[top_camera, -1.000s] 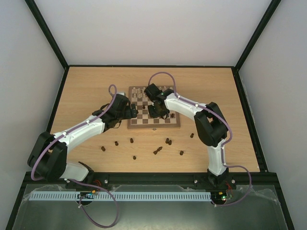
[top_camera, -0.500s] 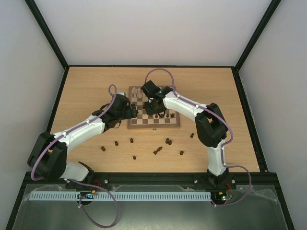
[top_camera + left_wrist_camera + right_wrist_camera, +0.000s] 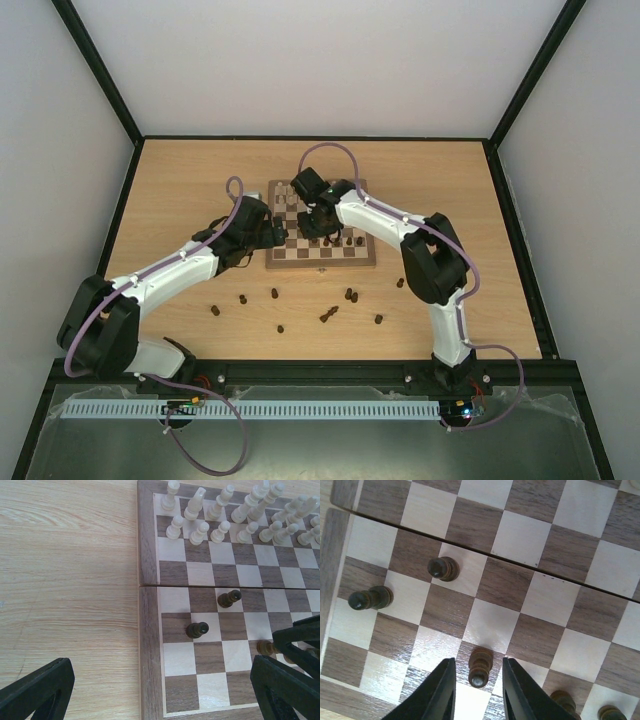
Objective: Set up the chess pieces on the board
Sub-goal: Adjust the chess piece on the chessboard.
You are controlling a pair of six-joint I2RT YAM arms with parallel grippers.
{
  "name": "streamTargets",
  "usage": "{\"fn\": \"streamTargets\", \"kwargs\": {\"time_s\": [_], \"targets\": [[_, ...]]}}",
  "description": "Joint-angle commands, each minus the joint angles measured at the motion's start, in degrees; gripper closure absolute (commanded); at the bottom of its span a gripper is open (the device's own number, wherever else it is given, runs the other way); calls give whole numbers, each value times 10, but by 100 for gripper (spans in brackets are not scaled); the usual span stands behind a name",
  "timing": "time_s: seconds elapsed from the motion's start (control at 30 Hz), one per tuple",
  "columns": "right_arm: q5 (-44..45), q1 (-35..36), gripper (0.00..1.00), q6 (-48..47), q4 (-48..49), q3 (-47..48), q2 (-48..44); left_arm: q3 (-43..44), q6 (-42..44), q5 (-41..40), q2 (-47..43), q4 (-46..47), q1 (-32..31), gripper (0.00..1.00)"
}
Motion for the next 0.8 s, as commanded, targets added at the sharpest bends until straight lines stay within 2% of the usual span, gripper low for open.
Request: {"fn": "streamTargets", "kwargs": {"time_s": [0.0,0.5,0.77], "targets": [[-3,5,76,-5,-33,15,18,14,2,-20,-24,-14,-2,0],[-10,8,88,-5,-37,12,30,0,-12,-57,-75,-18,-1,1],[-2,19,89,-1,-39,2,22,-4,-16,-66,-89,-19,-1,1]]}}
